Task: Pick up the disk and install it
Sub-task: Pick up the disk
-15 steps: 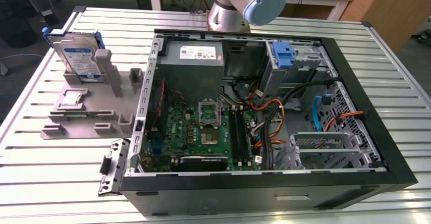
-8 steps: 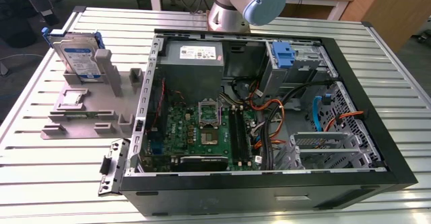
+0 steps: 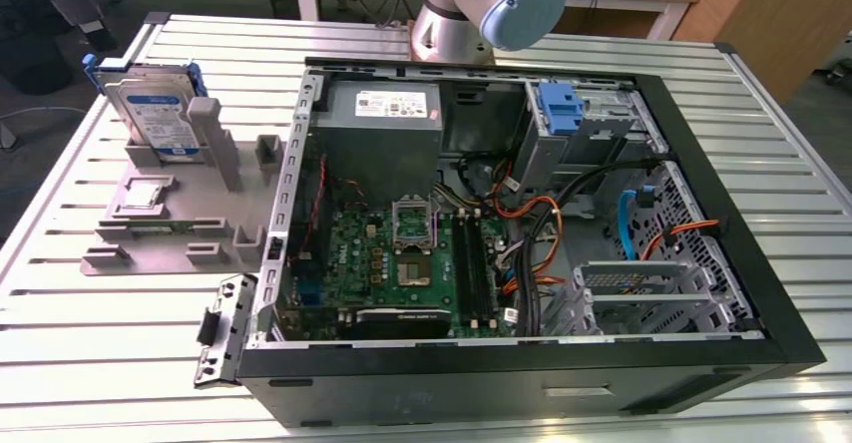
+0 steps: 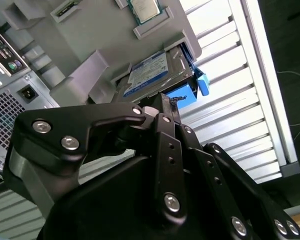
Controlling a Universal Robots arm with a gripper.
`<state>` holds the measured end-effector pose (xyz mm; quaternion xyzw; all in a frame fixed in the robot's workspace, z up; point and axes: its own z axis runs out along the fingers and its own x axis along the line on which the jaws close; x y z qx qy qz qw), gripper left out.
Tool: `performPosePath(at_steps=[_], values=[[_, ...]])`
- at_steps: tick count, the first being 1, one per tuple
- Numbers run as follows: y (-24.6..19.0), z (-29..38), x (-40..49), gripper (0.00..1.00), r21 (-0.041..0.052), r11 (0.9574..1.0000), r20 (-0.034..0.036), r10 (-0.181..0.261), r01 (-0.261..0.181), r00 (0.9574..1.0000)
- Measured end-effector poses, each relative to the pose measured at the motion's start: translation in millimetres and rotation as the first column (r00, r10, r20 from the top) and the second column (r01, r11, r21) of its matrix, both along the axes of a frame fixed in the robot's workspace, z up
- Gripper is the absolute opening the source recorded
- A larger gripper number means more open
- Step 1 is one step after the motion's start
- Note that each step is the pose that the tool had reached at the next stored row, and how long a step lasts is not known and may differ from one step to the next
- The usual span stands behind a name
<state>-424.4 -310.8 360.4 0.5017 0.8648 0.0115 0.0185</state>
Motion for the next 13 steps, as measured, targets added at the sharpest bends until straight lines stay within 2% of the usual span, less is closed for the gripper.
performPosePath(at_steps=[4,7,10,13], values=[[0.0,-0.9,0.0,0.11,-0.0001,0.9974,-0.0002,-0.072,0.072,0.9974],[0.0,-1.6,0.0,0.11,0.0,0.992,-0.0001,-0.127,0.127,0.992],[0.0,-2.4,0.0,0.11,0.0,0.9836,-0.0001,-0.18,0.18,0.9836],[0.0,-3.2,0.0,0.11,-0.0001,0.9722,-0.0001,-0.234,0.234,0.9722]])
